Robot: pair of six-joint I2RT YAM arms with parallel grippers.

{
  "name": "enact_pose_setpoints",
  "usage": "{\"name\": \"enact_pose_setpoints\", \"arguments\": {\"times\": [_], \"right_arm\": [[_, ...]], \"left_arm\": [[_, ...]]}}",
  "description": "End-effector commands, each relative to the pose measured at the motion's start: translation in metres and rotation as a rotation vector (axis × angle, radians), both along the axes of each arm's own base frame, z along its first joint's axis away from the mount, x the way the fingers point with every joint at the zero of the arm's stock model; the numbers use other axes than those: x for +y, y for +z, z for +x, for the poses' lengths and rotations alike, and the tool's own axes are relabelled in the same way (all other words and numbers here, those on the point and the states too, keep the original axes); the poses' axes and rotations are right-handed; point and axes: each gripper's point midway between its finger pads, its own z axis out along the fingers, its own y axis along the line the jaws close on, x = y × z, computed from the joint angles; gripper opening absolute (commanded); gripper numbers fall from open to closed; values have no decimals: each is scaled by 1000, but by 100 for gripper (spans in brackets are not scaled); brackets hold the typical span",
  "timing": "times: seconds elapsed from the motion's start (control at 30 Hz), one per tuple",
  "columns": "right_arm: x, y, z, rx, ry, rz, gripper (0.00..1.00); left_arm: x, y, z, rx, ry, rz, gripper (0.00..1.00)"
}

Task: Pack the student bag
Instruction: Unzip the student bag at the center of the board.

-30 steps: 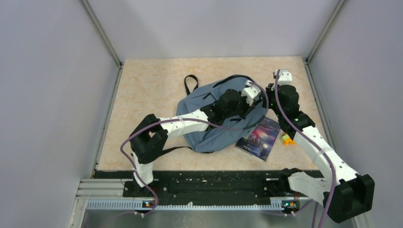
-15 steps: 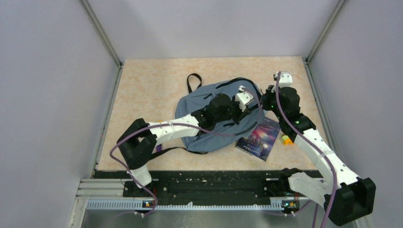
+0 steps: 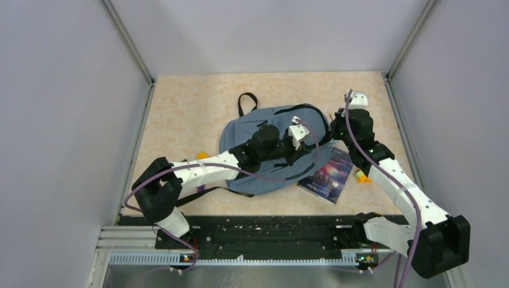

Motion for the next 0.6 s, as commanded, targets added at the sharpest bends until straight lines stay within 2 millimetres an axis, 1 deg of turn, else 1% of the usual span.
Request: {"name": "enact_pose_setpoints", "arguments": {"times": [0.0,0.13,0.27,0.47,0.53,0.57], "right_arm": [[-28,33,16,-101,-146,-24,0],[-35,29,18,-94,-168,-28,0],[-39,26,19,-87,-183,-28,0],[-39,27,17,-96,-171,-33,0],[-36,28,16,-104,-152,-30,0],[-36,29,15,-109,-147,-27,0]], "left_arm": [[10,15,-39,44,-137,-24,0],[16,2,-60,106,-219,19,0],[25,-13,-70,143,-222,67,0],[35,-22,-86,183,-247,108,0],[36,-25,-90,208,-253,135,0],[36,-23,-90,211,-254,140,2]]}}
